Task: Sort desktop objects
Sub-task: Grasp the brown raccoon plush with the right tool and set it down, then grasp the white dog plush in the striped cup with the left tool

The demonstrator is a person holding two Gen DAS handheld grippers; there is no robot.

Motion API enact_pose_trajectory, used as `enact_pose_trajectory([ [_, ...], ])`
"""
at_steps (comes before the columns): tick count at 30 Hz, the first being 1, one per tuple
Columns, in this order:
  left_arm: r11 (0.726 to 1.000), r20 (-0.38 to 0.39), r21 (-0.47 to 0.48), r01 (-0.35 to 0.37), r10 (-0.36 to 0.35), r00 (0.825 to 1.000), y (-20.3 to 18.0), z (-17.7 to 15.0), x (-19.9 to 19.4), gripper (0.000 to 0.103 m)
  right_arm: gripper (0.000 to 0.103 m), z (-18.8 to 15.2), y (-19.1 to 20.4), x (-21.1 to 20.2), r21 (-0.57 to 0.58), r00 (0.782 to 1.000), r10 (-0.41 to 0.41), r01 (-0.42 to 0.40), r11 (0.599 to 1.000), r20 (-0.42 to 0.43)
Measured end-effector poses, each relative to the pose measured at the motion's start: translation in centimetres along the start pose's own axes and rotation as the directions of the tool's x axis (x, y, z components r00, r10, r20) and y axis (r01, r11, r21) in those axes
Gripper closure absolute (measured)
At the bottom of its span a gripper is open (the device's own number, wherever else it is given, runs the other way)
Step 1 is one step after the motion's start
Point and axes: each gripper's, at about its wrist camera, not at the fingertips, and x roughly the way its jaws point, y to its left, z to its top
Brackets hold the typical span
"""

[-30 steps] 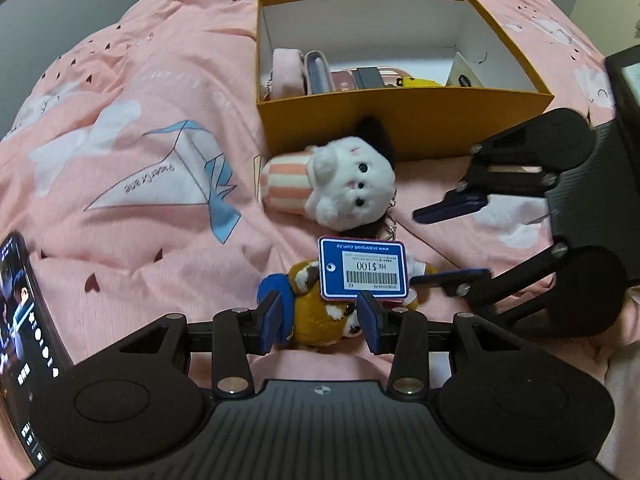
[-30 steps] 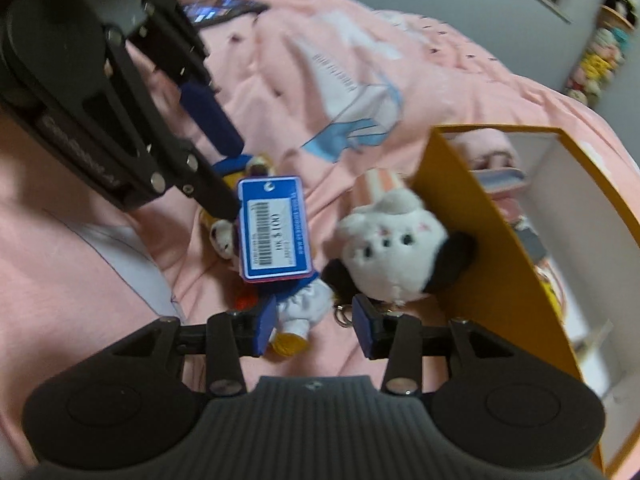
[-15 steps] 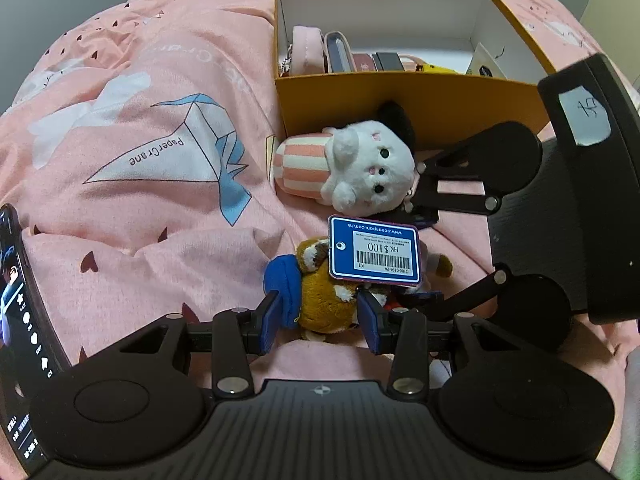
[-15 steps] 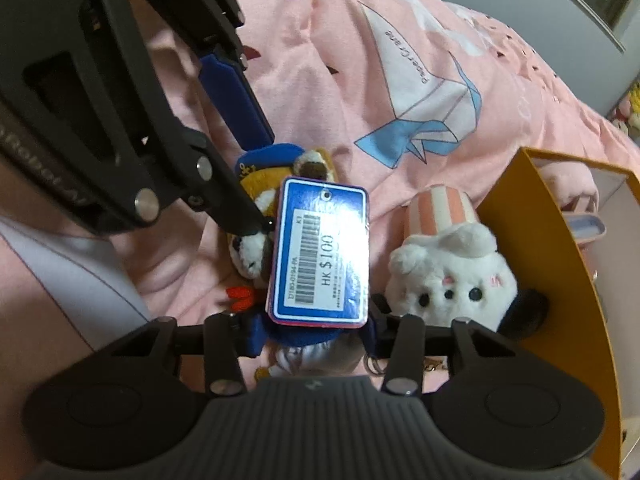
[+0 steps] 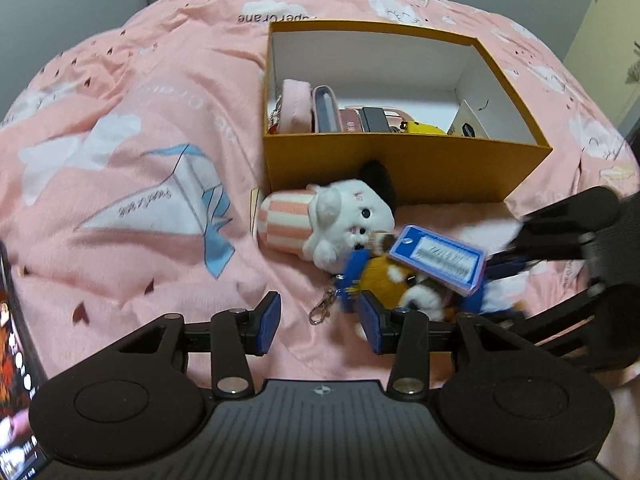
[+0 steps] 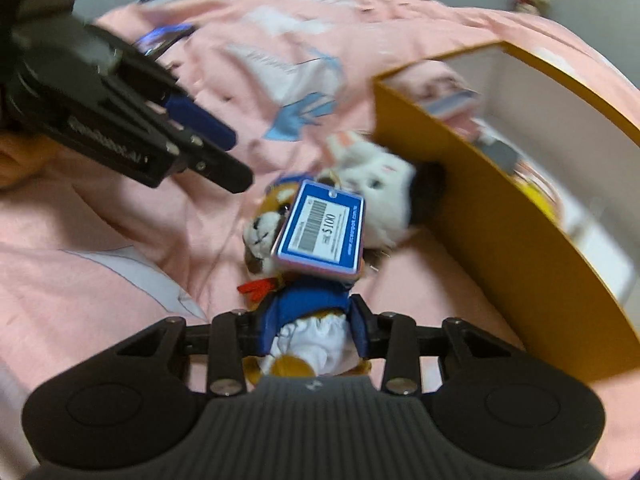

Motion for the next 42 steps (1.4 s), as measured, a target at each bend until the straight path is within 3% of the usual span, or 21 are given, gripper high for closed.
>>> enact_pose_trajectory([
  [5, 0.998, 0.018, 0.056, -0.026, 0.025, 1.000, -0.7, 0.7, 0.6, 0.052, 0.064, -1.9, -2.3, -1.6, 0.151, 0.991, -0.135, 0.135, 0.979, -0.009],
  [10, 0.996, 0.007, 0.082, -0.047, 0.046, 0.999, -0.9, 1.0, 1.4, 0.051, 0.064, -4.2, -5.4, -1.4, 0.326, 0.953, -0.271, 0.301, 0.896, -0.137],
  [13, 0.995, 0.003, 0.088, -0.056, 0.055, 0.998, -0.8, 1.0, 1.8, 0.051, 0.063, -5.5, -6.4, -0.7, 0.391, 0.955, -0.236, 0.289, 0.874, -0.178],
  [21, 0.989, -0.003, 0.116, -0.093, 0.094, 0.996, -0.4, 1.2, 2.3, 0.050, 0.058, -4.7, -6.1, -0.4, 0.353, 0.949, -0.273, 0.313, 0.882, -0.160],
  [24, 0.978, 0.010, 0.178, -0.112, 0.112, 0.994, -1.1, 1.6, 2.7, 0.049, 0.057, -5.0, -6.4, -0.6, 0.379, 0.952, -0.264, 0.303, 0.874, -0.152],
  [27, 0.949, 0.022, 0.283, -0.137, 0.137, 0.990, -2.3, 2.0, 3.6, 0.048, 0.057, -5.2, -6.5, -0.7, 0.390, 0.956, -0.256, 0.293, 0.873, -0.146],
  [30, 0.882, 0.013, 0.429, -0.193, 0.208, 0.978, -3.9, 2.1, 5.0, 0.048, 0.057, -5.2, -6.6, -0.5, 0.398, 0.958, -0.252, 0.288, 0.871, -0.139],
  [32, 0.808, 0.031, 0.530, -0.259, 0.287, 0.957, -4.9, 1.8, 6.2, 0.048, 0.057, -5.3, -6.7, -0.5, 0.404, 0.960, -0.246, 0.280, 0.871, -0.136],
  [35, 0.659, 0.085, 0.677, -0.328, 0.372, 0.924, -6.4, 0.7, 7.7, 0.048, 0.057, -5.4, -6.9, -0.3, 0.410, 0.963, -0.233, 0.269, 0.872, -0.135],
  [40, 0.394, 0.212, 0.841, -0.371, 0.390, 0.896, -7.5, -2.1, 9.2, 0.043, 0.057, -5.3, -7.1, -0.1, 0.418, 0.966, -0.221, 0.257, 0.871, -0.133],
  [42, 0.340, 0.218, 0.872, -0.354, 0.378, 0.900, -7.5, -2.7, 9.7, 0.043, 0.056, -5.4, -7.1, 0.0, 0.421, 0.967, -0.216, 0.253, 0.871, -0.134],
])
